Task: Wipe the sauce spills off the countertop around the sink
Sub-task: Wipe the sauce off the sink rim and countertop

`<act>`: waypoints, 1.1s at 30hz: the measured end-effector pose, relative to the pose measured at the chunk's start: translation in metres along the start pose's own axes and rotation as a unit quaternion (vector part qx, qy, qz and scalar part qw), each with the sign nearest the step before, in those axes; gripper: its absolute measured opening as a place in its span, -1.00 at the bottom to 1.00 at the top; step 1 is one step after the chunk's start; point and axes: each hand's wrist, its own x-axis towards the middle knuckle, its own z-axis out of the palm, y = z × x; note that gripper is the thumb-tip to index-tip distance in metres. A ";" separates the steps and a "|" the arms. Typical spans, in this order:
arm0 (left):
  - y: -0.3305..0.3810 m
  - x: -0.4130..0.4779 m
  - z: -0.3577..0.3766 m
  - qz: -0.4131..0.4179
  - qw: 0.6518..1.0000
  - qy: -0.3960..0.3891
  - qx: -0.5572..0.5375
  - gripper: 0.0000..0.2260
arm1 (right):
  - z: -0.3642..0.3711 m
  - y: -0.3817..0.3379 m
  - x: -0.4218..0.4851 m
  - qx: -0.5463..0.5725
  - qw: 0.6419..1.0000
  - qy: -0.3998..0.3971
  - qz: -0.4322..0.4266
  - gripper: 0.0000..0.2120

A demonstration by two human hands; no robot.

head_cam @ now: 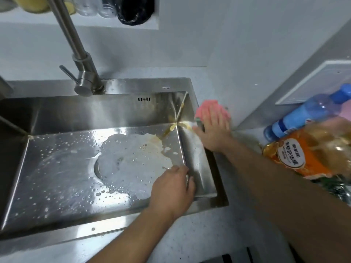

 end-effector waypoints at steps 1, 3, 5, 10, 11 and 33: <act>-0.002 -0.006 0.004 -0.005 1.000 0.008 -0.005 -0.74 | -0.009 0.000 0.019 0.004 1.000 -0.004 0.006 -0.22; -0.005 -0.015 0.009 -0.011 0.999 0.032 -0.011 -0.75 | -0.020 -0.002 0.036 0.004 1.000 -0.010 0.005 -0.23; -0.006 -0.023 0.013 -0.017 0.999 0.049 0.002 -0.75 | -0.013 0.004 0.008 0.022 1.000 -0.007 -0.009 -0.26; -0.008 -0.038 0.014 -0.058 0.994 0.069 0.066 -0.69 | 0.038 0.040 -0.148 -0.004 0.996 -0.040 -0.076 -0.14; -0.007 -0.038 0.014 -0.066 0.994 0.060 0.067 -0.68 | 0.041 0.047 -0.163 -0.008 0.994 -0.062 -0.086 -0.05; -0.008 -0.035 0.025 -0.059 0.989 0.069 0.114 -0.73 | 0.041 0.052 -0.129 -0.006 0.997 0.003 -0.080 -0.20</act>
